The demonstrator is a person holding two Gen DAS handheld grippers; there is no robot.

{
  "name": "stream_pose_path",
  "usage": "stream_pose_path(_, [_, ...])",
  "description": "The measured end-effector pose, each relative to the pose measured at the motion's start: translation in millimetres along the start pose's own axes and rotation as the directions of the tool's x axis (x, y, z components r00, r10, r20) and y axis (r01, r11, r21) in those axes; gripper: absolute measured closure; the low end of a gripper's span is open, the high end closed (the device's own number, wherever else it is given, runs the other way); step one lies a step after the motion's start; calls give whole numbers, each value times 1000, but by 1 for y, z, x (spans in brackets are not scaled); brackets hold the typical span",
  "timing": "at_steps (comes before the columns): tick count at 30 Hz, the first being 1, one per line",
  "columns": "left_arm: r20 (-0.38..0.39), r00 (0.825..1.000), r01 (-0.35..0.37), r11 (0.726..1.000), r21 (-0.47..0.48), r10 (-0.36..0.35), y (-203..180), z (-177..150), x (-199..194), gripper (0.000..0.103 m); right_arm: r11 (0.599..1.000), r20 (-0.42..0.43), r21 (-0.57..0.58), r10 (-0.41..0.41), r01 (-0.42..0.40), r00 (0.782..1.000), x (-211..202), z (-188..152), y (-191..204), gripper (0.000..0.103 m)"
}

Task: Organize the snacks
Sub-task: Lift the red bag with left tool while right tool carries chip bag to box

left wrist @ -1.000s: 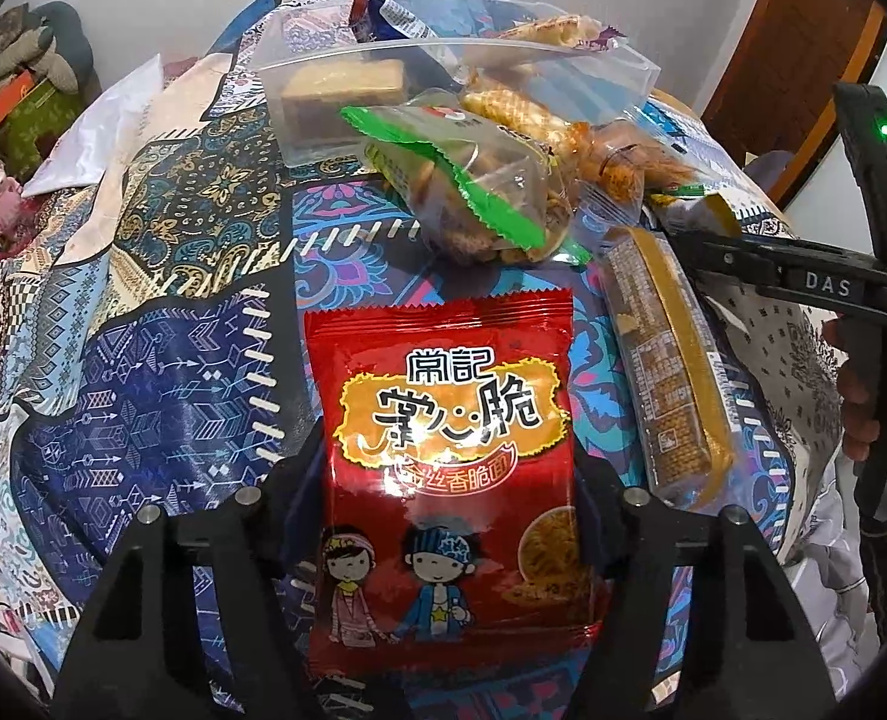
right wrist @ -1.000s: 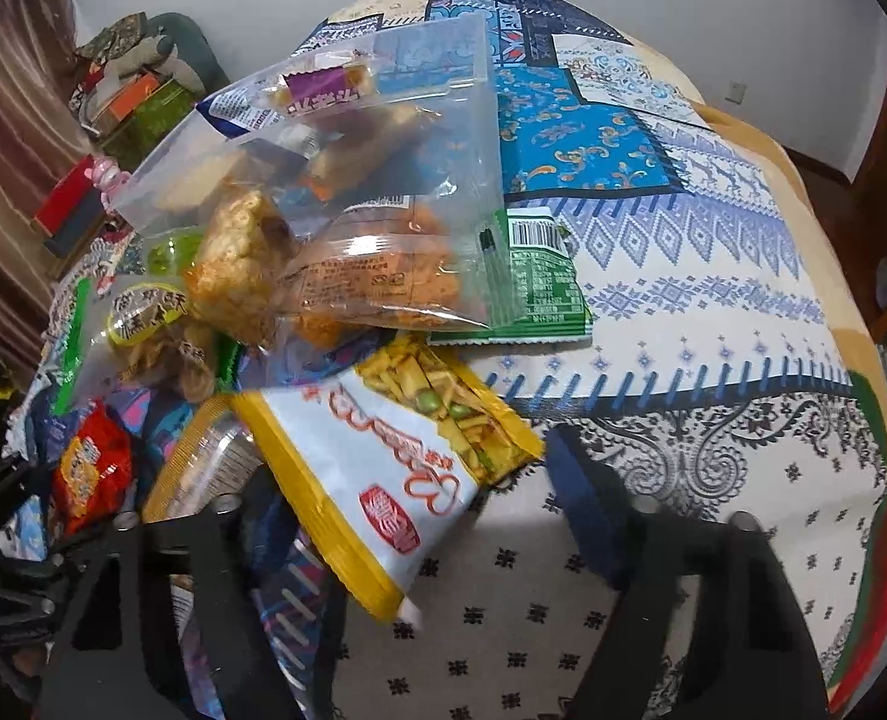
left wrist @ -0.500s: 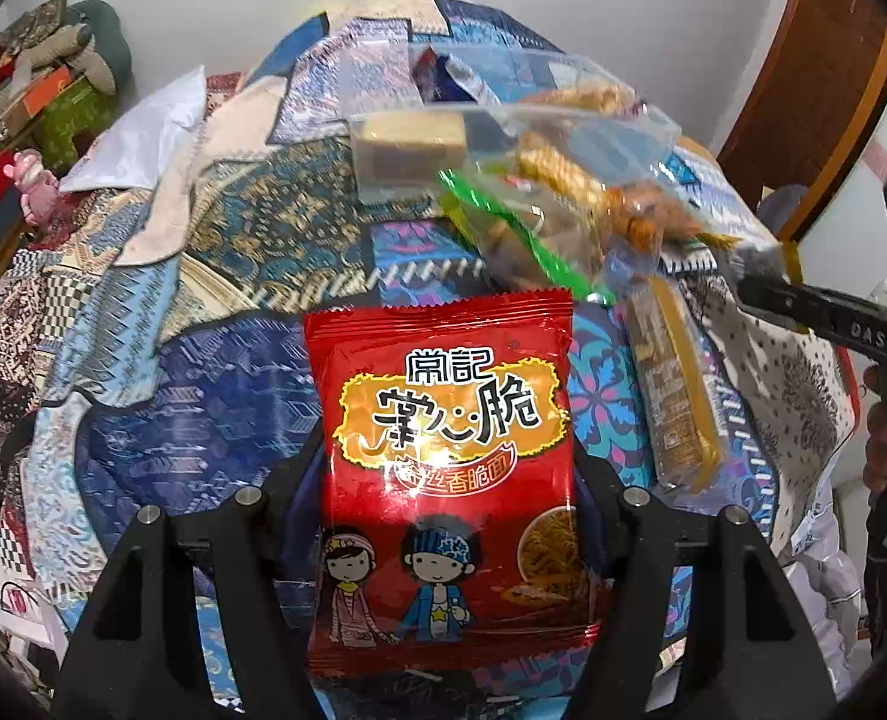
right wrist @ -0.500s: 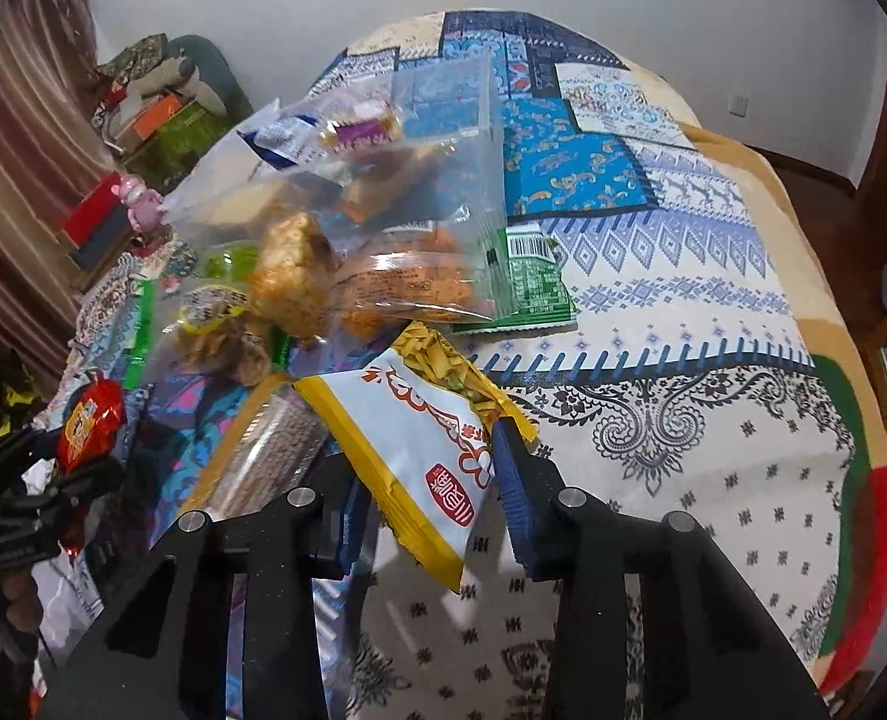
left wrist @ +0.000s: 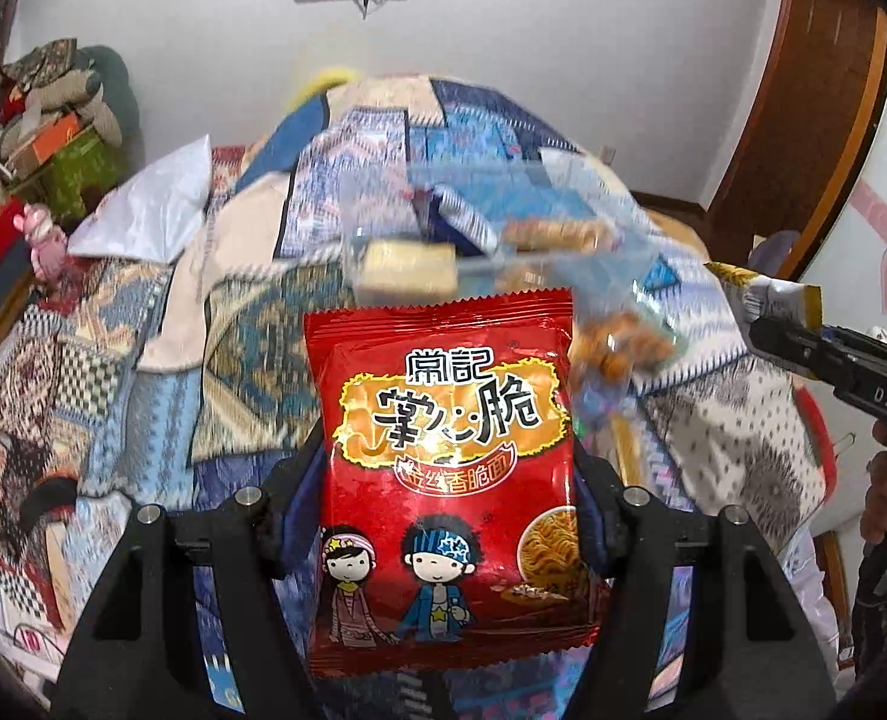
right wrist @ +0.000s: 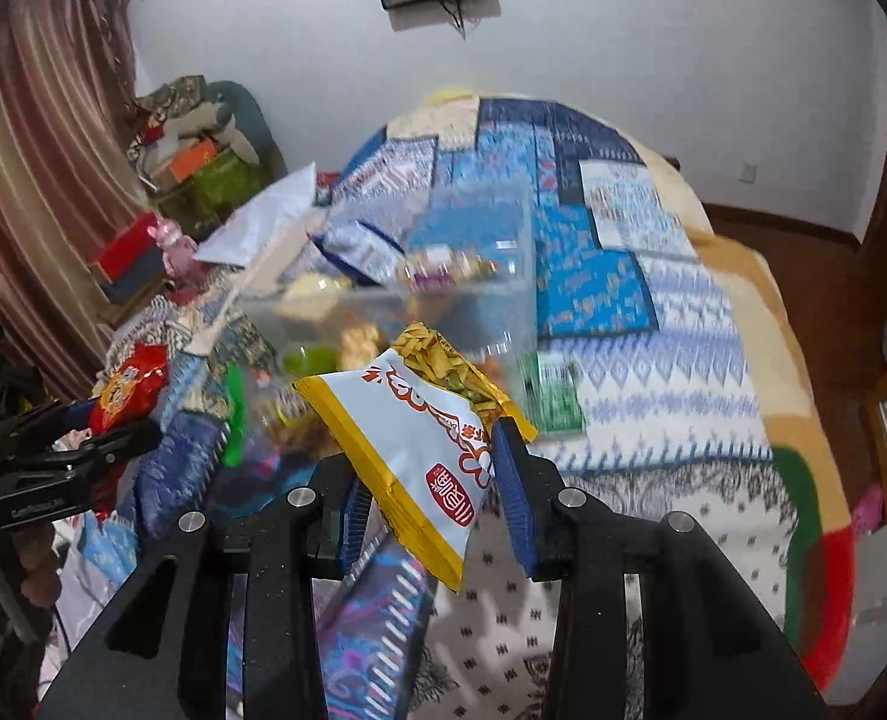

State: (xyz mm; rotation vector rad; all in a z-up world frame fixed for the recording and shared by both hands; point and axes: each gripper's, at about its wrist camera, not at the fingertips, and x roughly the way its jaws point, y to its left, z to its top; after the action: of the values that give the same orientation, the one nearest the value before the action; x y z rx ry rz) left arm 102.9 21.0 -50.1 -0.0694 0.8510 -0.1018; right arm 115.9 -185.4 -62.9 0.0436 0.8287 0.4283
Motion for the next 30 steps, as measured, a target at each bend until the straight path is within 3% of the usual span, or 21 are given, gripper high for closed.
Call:
stream_pose_path(14, [52,999,-2,1000,-11,3,15,75,36,35,1000,65,-24,7,-5,998,23,62,7,68])
stream_pose_path(30, [19,1000,-10,999,-42,11,36,123,117,35,999,34,-34,17,-16,999,96,104,7,68])
